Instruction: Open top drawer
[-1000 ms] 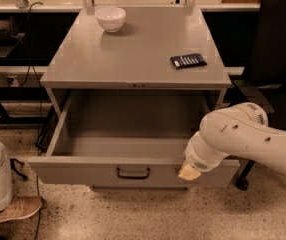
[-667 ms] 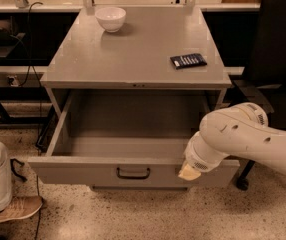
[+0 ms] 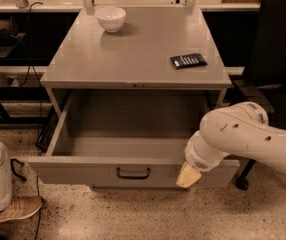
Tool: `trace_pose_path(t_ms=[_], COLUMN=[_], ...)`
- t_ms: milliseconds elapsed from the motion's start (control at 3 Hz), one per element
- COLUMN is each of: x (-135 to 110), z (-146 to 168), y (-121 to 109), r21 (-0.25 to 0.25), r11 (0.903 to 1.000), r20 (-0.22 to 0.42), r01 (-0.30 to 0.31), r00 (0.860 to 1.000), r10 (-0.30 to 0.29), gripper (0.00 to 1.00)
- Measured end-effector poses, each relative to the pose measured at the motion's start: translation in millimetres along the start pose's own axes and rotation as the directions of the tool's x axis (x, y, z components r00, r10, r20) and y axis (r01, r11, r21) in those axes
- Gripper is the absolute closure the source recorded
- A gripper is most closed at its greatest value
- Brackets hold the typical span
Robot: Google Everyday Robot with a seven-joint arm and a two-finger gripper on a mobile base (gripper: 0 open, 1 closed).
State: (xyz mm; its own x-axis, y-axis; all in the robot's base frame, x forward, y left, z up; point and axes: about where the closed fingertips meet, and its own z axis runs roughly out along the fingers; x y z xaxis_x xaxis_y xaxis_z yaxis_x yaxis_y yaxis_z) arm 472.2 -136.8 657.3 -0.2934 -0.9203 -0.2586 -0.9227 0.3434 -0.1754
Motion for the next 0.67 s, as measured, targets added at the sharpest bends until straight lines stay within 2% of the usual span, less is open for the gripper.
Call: trace_pose_path(t_ms=[333,667], x=[17.0,32.6], z=[-33.3,-74.6], y=[-25.8,-48.2], r21=[0.047,0.114], r11=[0.9988,0.993], r20=[0.006,0.013], r01=[-0.014,-0.032], r00=[1.0,0.999], r10=[0.014,0.031], gripper=[0.0,0.0])
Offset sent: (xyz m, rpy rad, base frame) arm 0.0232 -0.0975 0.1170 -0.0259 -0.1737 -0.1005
